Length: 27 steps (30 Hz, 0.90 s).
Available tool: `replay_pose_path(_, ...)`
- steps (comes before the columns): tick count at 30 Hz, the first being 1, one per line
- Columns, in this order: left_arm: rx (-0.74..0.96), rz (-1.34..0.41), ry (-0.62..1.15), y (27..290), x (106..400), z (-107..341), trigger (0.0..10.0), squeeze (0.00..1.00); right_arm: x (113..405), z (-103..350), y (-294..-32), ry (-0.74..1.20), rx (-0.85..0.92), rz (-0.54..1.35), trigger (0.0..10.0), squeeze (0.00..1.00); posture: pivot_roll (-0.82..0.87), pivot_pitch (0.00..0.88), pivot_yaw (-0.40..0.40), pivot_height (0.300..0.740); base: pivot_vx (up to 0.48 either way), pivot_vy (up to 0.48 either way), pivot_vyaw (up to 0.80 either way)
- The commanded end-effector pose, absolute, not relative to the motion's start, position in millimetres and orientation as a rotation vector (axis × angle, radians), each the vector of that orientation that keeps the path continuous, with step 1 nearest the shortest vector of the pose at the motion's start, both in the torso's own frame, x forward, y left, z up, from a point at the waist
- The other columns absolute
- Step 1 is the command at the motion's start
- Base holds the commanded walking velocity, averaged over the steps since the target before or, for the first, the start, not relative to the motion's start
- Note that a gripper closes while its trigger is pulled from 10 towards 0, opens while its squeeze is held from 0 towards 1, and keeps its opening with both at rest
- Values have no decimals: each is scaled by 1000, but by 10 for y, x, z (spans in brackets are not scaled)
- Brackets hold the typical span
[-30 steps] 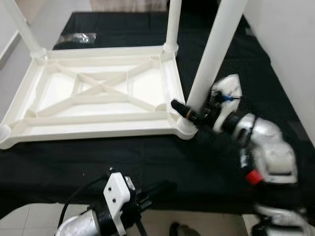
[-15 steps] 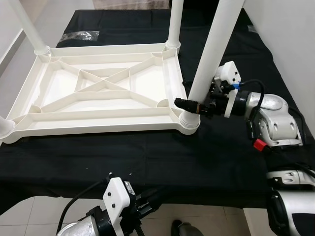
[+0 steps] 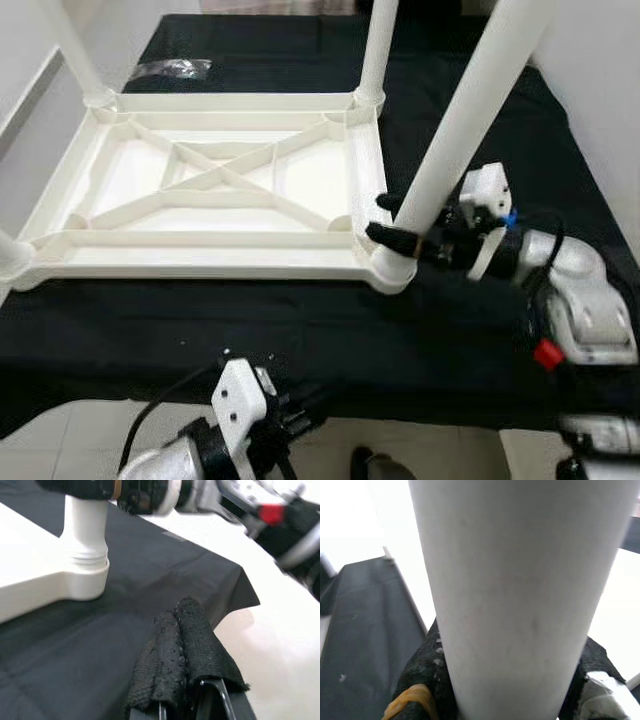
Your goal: Building children table
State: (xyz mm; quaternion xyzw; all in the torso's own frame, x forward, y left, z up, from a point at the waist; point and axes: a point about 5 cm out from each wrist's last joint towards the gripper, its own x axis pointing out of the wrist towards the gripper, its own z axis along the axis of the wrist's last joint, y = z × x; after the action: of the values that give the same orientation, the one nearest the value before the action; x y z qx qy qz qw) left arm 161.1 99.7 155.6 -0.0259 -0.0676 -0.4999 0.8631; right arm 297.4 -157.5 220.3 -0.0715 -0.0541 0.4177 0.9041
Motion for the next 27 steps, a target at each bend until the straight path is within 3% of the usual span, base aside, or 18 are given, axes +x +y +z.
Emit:
replay_pose_path(1, -66, -1059, -115, 1004, 1579, 1510, 10000, 0, 3014, 1756, -1577, 115, -135, 560, 0, 0, 49, 271, -35, 740, 0, 0, 0)
replay_pose_path(3, -62, -1061, -117, 1010, 1611, 1498, 10000, 0, 2622, 1514, -1317, 235, -163, 249, 0, 0, 31, 255, -25, 740, 0, 0, 0)
replay_pose_path(5, -60, -1065, -118, 999, 1635, 1483, 10000, 0, 2499, 1531, -1174, 221, -162, 238, 0, 0, 33, 238, -30, 740, 0, 0, 0)
replay_pose_path(12, -51, -1053, -129, 981, 1645, 1477, 10000, 0, 2757, 1713, -1188, 168, -176, 232, 0, 0, 40, 226, -45, 740, 0, 0, 0)
replay_pose_path(13, -49, -1044, -132, 983, 1646, 1480, 10000, 0, 2792, 1752, -1164, 160, -154, 235, 9255, 0, 42, 230, -45, 740, 0, 0, 0)
replay_pose_path(18, -50, -1039, -133, 981, 1640, 1481, 10000, 0, 2865, 1818, -1160, 133, -149, 249, 10000, 0, 43, 229, -43, 740, 0, 0, 0)
replay_pose_path(19, -53, -1041, -131, 977, 1634, 1478, 10000, 0, 2918, 1904, -1110, 96, -69, 352, 10000, 1000, 42, 229, -43, 740, 0, 0, 0)
replay_pose_path(21, -57, -1047, -128, 970, 1622, 1471, 10000, 0, 2945, 2103, -1022, 19, 90, 523, 10000, 1000, 40, 225, -43, 740, 0, 0, 0)
replay_pose_path(22, -57, -1047, -128, 970, 1622, 1471, 10000, 0, 2945, 2103, -1022, 19, 90, 523, 10000, 1000, 40, 225, -43, 740, 0, 0, 0)
replay_pose_path(23, -60, -1050, -126, 965, 1612, 1469, 10000, 0, 2909, 2225, -955, -36, 115, 664, 10000, 1000, 42, 224, -43, 740, 0, 0, 0)
replay_pose_path(27, -63, -1054, -125, 951, 1582, 1473, 10000, 0, 2786, 2372, -921, -89, 28, 1000, 10000, 1000, 59, 234, -39, 740, 0, 0, 0)
